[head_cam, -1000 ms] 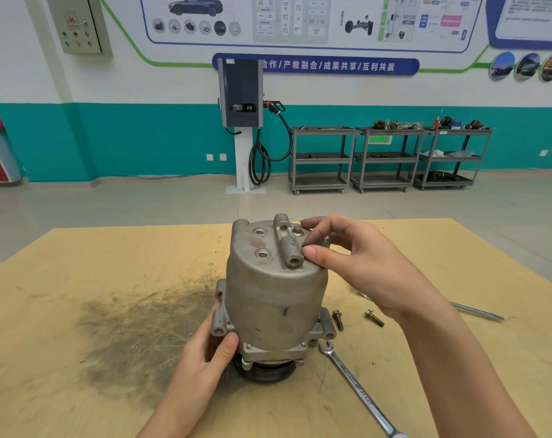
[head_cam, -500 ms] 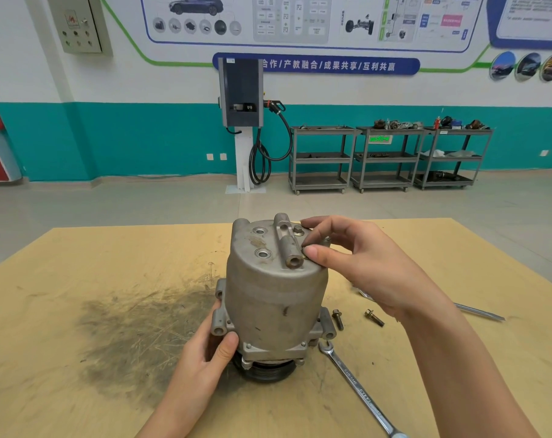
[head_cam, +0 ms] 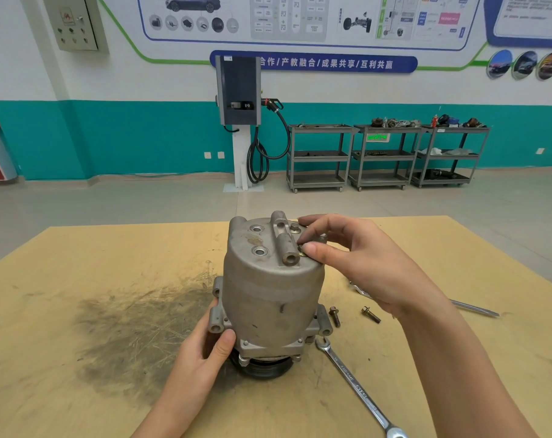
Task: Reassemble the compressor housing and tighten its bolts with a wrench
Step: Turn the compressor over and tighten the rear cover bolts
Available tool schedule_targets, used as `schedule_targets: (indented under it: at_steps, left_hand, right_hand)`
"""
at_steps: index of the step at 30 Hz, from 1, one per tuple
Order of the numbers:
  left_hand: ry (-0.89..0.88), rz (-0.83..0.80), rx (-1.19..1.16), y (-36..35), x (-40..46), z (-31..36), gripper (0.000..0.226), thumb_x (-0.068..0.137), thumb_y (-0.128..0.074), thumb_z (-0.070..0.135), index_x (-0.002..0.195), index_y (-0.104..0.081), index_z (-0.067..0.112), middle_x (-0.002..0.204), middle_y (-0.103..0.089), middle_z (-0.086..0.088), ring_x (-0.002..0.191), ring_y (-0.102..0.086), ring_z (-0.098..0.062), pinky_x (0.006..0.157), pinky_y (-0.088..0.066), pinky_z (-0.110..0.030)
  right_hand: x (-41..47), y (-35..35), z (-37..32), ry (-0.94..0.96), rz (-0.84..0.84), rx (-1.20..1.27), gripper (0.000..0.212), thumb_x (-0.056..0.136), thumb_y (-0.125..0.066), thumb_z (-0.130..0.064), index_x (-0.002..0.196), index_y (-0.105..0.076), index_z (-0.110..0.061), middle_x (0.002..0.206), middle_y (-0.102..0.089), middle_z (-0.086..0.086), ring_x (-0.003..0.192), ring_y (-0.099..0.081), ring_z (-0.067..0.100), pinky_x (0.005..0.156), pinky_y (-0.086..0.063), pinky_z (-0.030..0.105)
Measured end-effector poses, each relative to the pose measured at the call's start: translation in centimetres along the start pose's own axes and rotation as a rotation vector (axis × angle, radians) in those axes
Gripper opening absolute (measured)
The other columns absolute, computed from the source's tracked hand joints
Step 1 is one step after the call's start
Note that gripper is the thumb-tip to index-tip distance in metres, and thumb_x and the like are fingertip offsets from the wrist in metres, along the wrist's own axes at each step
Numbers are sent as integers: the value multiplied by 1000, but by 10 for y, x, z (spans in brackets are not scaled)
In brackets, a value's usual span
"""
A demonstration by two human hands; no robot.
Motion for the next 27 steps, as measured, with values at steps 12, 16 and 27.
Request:
schedule_targets:
  at_steps: [12, 16, 27]
  left_hand:
    - [-47, -17, 15, -5, -1, 3, 79, 73, -67, 74, 134, -55, 26, 124, -66, 29, 120, -58, 8, 91, -41, -3]
    - [-41, -18, 25, -5, -1, -2, 46, 92, -58, 34, 135, -56, 19, 123, -67, 28, 118, -59, 8, 90, -41, -2]
    - [-70, -13, 54, -5, -1, -1, 55, 89, -59, 44, 138, -55, 19, 124, -66, 29, 119, -58, 9, 93, -41, -2]
  right_hand:
    - [-72, -16, 130, -447, -325, -814, 22, 89, -60, -38, 101, -44, -28, 93, -54, -8, 85, -54, 13, 71, -47, 25]
    - [-82, -40, 137, -359, -313, -964, 36, 93, -52, -23, 124, -34, -27, 110, -47, 1, 90, -49, 23, 72, -42, 31]
    - [-82, -34, 142, -303, -232, -1016, 24, 93, -41, -12, 109, -43, -29, 90, -53, 0, 78, -52, 23, 61, -38, 33]
Point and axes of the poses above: each hand's wrist, its own x-axis towards the middle knuckle, its own y-axis out of the back of the hand, z = x × y, the point moved 9 cm from there along x, towards the middle knuckle
